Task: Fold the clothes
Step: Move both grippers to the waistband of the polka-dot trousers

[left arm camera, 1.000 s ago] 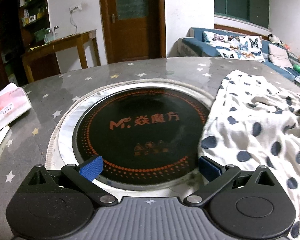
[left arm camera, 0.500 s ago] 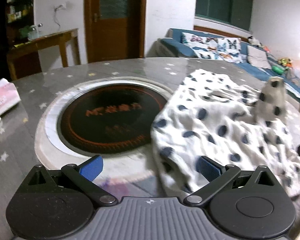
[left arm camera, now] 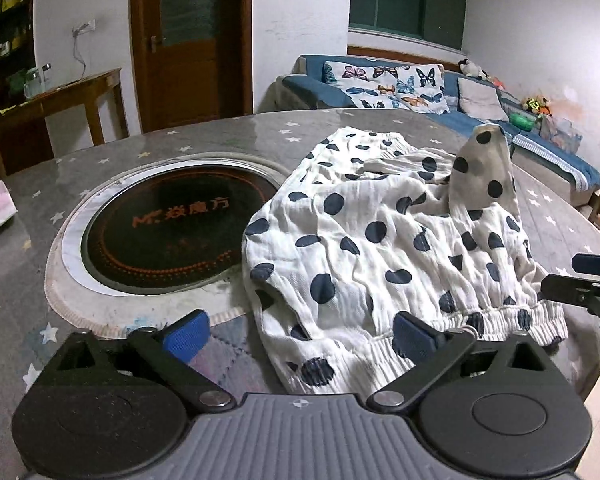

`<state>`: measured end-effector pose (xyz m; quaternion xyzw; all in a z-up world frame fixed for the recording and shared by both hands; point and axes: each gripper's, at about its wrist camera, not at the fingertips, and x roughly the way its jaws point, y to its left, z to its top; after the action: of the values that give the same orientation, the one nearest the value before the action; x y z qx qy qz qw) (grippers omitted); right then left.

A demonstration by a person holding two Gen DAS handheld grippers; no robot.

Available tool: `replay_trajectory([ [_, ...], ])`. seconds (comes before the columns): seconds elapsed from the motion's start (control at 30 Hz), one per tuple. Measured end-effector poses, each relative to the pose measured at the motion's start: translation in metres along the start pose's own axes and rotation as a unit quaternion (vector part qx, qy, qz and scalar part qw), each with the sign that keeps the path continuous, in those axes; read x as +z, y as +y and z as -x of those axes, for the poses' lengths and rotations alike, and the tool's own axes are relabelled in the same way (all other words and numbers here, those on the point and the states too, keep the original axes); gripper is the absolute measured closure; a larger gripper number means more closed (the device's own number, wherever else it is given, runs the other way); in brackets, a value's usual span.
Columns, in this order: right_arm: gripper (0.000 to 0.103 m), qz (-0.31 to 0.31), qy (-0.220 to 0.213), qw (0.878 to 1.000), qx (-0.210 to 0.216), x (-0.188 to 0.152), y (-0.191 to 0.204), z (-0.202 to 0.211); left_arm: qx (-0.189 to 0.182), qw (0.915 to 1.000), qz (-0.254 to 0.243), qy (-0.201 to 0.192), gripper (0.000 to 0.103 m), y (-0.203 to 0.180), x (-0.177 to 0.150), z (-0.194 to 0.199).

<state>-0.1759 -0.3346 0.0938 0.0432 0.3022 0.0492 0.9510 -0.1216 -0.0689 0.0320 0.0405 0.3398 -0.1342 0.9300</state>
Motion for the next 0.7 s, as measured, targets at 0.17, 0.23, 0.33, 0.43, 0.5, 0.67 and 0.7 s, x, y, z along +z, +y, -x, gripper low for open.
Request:
replay_trajectory([
  [0.17, 0.016, 0.001, 0.001, 1.000, 0.002, -0.0029, 0.0011, 0.0026, -0.005, 1.0000, -0.004, 0.000, 0.017, 0.0005, -0.0031, 0.0034],
  [0.23, 0.017, 0.001, 0.000, 1.000, 0.002, -0.0035, 0.0014, 0.0035, -0.010, 0.9999, -0.007, -0.003, 0.017, 0.0012, -0.0036, 0.0059],
  [0.33, 0.017, 0.001, -0.002, 1.000, 0.000, -0.0041, 0.0012, 0.0057, -0.012, 0.9999, -0.008, -0.006, 0.017, 0.0018, -0.0032, 0.0085],
  [0.43, 0.018, 0.001, -0.003, 1.000, -0.001, -0.0052, 0.0009, 0.0081, -0.010, 0.9999, -0.009, -0.008, 0.016, 0.0011, -0.0026, 0.0097],
  [0.5, 0.020, 0.001, -0.002, 1.000, 0.000, -0.0067, -0.0001, 0.0085, -0.009, 0.9999, -0.011, -0.007, 0.016, 0.0000, -0.0028, 0.0094],
  [0.67, 0.023, -0.004, 0.002, 1.000, 0.004, -0.0100, -0.0011, 0.0093, -0.010, 0.9998, -0.016, 0.001, 0.016, -0.0039, -0.0053, 0.0064],
  [0.7, 0.024, -0.003, 0.002, 1.000, 0.005, -0.0106, -0.0012, 0.0094, -0.010, 0.9998, -0.016, 0.003, 0.016, -0.0042, -0.0059, 0.0055],
])
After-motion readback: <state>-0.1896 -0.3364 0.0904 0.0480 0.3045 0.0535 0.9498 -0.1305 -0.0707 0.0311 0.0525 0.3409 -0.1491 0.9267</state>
